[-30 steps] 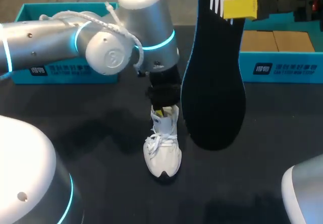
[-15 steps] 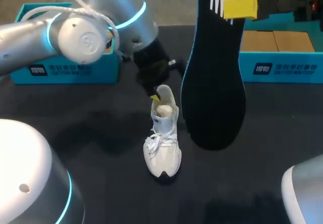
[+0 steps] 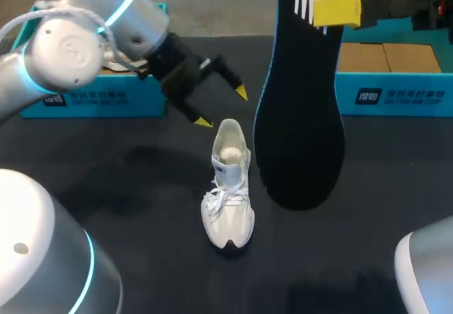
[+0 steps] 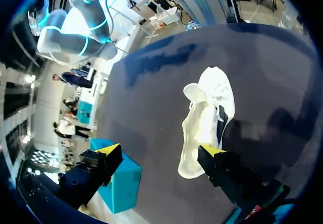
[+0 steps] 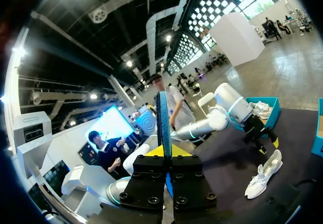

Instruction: Take the shoe out of the shoebox, open the shoe tongue, remove and reinsert the insole, then place the shoe into the shoebox

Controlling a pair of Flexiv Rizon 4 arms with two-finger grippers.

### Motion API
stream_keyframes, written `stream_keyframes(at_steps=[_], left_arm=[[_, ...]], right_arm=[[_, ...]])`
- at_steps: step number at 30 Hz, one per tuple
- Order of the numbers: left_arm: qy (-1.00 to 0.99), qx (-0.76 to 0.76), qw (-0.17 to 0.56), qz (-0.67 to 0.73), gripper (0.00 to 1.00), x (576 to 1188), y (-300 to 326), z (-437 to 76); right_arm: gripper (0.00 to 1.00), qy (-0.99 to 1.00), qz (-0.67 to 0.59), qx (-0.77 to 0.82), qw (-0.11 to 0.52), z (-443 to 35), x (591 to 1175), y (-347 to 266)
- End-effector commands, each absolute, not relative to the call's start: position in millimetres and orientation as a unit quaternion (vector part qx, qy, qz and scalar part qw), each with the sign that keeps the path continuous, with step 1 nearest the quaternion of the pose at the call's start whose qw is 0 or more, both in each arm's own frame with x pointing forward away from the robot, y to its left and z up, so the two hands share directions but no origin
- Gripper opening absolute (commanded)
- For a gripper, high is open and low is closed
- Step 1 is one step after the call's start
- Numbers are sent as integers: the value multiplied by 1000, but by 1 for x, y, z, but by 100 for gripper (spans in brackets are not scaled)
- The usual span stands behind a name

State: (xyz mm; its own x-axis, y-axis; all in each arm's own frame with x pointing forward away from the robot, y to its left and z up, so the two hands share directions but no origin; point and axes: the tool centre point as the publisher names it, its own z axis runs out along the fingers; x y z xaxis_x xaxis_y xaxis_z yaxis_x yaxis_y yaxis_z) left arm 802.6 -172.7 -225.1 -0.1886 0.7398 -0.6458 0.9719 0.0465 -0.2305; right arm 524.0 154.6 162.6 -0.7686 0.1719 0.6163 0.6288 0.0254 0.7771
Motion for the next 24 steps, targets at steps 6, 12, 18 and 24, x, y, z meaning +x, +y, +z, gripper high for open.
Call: stream_keyframes(at_steps=[6,12,18,24], left_arm=[[563,568,392,-454,100,805,-154,-205],[516,555,443,-479,100,814,-152,-188],[472,539,483,-503,100,821,-156,-171],[443,528,507,-518,100,825,-161,-158]], right_arm=[[0,-694,-634,-290,180,165,526,157],[0,-694,-634,-290,180,165,526,157],[0,-694,-634,-290,180,165,526,157],[0,-694,-634,-290,180,165,526,157]])
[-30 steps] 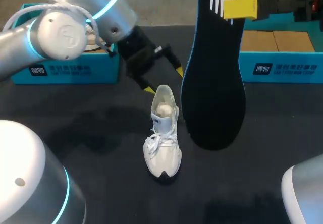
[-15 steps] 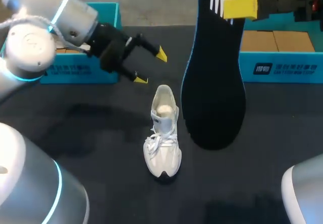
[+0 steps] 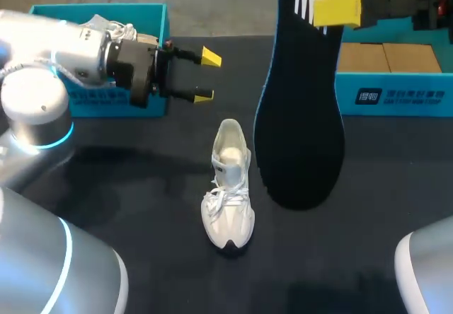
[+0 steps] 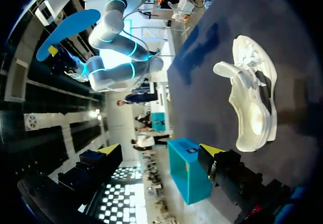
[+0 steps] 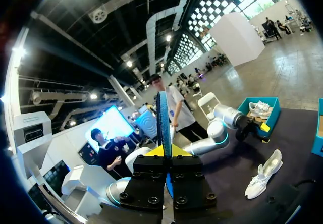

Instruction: Take the shoe out of the shoebox, open the shoe tongue, remove and reinsert the insole, then place the shoe into the shoebox

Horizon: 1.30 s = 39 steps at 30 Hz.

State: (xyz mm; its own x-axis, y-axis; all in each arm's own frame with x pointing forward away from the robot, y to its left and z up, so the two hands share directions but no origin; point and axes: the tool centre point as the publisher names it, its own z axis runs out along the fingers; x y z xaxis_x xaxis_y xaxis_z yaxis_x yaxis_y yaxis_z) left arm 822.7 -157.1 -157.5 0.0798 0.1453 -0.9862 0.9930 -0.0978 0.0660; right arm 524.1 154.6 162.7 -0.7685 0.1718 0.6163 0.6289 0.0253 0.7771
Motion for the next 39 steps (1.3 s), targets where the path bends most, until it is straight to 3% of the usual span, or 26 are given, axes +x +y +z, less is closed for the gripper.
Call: stream_keyframes(at_steps=[1,35,39], left_arm=[[440,524,510,-521,100,826,-162,-156],[474,538,483,-503,100,823,-161,-136],[474,538,483,-503,100,823,-161,-136]], right_arm=[[0,-694,-634,-290,180,165,526,157],[0,-694,-634,-290,180,165,526,157],[0,-695,-610,-302,230,165,569,165]])
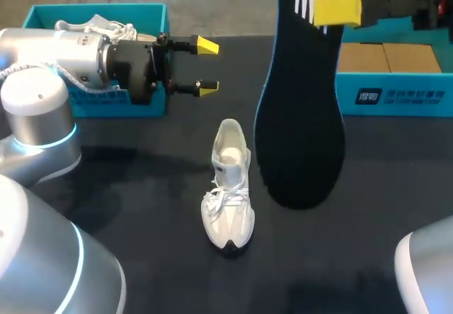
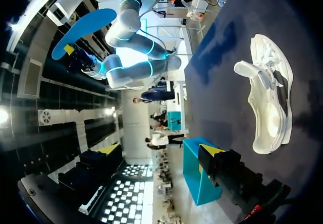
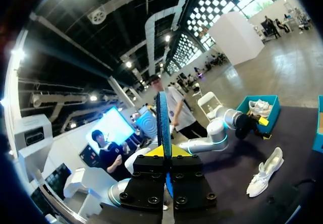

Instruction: Take the shoe out of the shoebox, open the shoe tongue, remove and reinsert the insole, then place the shoe into the shoebox

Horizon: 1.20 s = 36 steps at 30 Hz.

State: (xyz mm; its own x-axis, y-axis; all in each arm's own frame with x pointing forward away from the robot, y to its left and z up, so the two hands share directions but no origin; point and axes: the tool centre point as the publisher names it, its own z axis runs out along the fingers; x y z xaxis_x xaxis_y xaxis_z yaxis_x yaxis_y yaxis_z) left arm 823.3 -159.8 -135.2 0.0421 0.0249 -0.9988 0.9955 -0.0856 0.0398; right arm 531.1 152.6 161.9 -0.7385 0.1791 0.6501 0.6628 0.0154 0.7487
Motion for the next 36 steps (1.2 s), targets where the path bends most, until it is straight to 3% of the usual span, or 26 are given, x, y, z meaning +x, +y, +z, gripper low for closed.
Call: stream_keyframes(at_steps=[1,5,26,36], left_arm=[[474,538,483,-503,100,823,-161,-136],[474,538,483,-503,100,823,-161,-136],[474,538,483,-503,100,823,-161,-136],[474,538,483,-503,100,823,-161,-136]], right_arm=[[0,-696,-604,-306,240,162,579,167],[0,-695,-586,-302,287,152,613,177],[0,-684,-525,-366,350,102,753,164],[0,-684,-525,-366,350,102,753,164]])
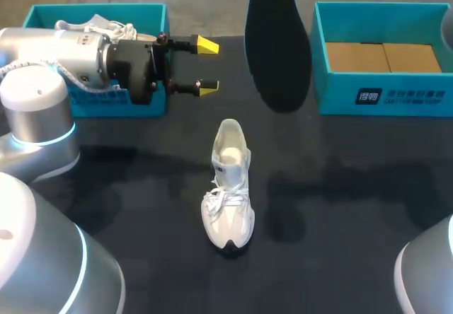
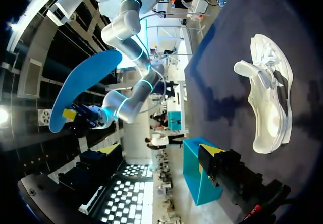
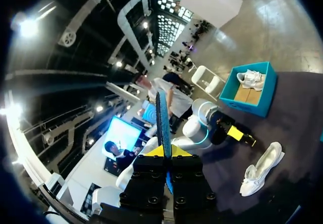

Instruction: Take the shoe out of the shoebox, open the shoe tongue, remove and reinsert the insole, then place the shoe into the shoebox

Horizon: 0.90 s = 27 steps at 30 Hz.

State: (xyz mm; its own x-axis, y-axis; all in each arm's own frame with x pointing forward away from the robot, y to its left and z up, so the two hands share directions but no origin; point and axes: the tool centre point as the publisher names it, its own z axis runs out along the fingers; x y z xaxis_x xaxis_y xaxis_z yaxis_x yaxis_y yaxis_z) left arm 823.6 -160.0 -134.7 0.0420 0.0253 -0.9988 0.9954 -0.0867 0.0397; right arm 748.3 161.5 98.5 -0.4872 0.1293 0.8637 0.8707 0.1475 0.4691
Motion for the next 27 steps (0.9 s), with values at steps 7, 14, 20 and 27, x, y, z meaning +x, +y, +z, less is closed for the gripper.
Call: stream_keyframes(at_steps=[7,14,20,27], left_arm=[[474,538,483,-503,100,823,-161,-136],[474,538,483,-503,100,823,-161,-136],[474,538,483,-503,100,823,-161,-136],[474,538,483,-503,100,823,-161,-136]], right_arm=[[0,-684,-525,-366,350,100,755,165],[0,-658,-541,-386,355,61,807,171],[0,-641,-532,-407,375,19,833,168],[0,-629,-523,-422,391,-15,840,165]])
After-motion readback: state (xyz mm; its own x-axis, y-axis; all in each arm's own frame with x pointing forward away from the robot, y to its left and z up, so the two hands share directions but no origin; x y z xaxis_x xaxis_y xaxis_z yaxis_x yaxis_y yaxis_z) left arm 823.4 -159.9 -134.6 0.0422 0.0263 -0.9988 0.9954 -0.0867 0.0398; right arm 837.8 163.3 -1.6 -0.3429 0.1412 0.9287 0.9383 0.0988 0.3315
